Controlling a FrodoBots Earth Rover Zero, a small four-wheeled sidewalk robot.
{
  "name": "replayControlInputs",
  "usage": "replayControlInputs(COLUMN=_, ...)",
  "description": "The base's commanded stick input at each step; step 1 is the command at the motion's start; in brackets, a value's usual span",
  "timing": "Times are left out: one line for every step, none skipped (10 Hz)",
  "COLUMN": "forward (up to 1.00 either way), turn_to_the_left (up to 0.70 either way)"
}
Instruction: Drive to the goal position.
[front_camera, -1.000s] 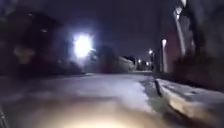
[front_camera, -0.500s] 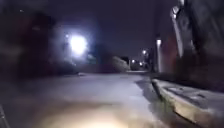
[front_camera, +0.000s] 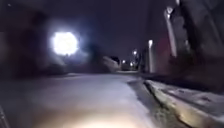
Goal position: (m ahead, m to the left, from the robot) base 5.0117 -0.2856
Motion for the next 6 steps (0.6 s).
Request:
replayControlInputs(forward=0.7, turn_to_the_left=0.0)
replayControlInputs(forward=0.7, turn_to_the_left=0.0)
replayControlInputs(forward=0.7, turn_to_the_left=0.0)
replayControlInputs(forward=0.7, turn_to_the_left=0.0)
replayControlInputs(forward=0.7, turn_to_the_left=0.0)
replayControlInputs(forward=0.7, turn_to_the_left=0.0)
